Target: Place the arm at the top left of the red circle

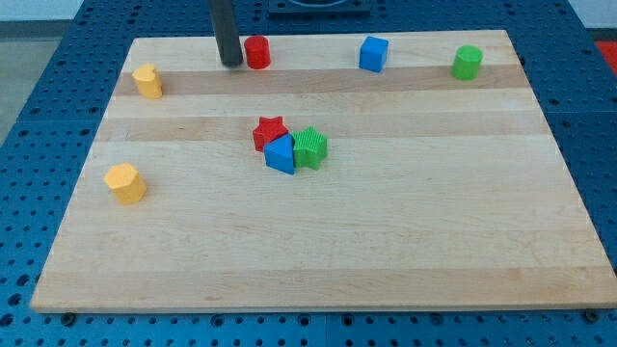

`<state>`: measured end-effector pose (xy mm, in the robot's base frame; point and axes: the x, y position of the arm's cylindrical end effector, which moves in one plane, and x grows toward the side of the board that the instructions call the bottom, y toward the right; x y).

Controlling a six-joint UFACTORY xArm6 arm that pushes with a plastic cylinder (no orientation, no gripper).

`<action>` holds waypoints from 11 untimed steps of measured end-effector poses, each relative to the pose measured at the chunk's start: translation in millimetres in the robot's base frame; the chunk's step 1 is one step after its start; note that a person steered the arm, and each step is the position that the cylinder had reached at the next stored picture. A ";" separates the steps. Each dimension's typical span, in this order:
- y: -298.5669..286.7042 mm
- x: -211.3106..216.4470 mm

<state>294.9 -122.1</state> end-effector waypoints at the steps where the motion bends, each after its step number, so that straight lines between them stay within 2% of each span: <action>1: 12.5 37.3; 3: 10.2 42.9; 4: -25.8 30.4; 5: -75.2 -48.5; 6: -89.4 -103.8; 7: -84.7 -103.4; 8: -24.9 -78.8; 10: -22.1 -83.4; 11: -22.0 -65.8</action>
